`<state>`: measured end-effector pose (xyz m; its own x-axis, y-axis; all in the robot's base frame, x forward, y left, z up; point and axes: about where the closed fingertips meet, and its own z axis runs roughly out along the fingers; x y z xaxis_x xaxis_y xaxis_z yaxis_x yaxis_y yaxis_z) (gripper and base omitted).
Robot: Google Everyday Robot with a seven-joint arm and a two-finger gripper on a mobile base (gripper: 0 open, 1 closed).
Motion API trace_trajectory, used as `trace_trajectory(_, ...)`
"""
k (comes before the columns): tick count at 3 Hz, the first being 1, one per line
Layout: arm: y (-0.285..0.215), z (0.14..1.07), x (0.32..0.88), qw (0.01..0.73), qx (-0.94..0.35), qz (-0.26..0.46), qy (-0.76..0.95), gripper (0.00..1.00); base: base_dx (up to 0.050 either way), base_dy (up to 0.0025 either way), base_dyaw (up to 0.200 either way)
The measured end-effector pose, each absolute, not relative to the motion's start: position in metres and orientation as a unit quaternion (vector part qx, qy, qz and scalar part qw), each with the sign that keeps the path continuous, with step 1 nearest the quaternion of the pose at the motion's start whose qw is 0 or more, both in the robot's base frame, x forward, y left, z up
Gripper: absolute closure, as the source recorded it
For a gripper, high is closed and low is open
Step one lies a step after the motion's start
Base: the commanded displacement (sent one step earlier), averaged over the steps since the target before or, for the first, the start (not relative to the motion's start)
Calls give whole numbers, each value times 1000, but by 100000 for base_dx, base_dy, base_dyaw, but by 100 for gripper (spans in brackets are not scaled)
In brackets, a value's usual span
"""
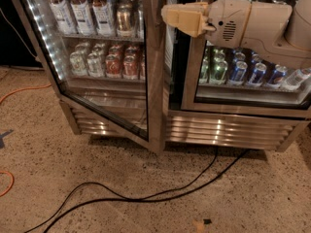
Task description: Open left fridge door
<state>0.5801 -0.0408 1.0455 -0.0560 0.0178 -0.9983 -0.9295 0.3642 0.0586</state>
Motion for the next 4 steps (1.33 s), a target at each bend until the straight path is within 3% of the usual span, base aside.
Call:
trace_trajectory(1,-41,1045,580,571,-382,415,597,100,-4945,-12,86)
trace_trajectory(2,-41,1045,580,571,-382,415,597,100,0,0,0)
trace_trajectory(4,-41,1046,580,571,-382,415,597,58,0,0,0)
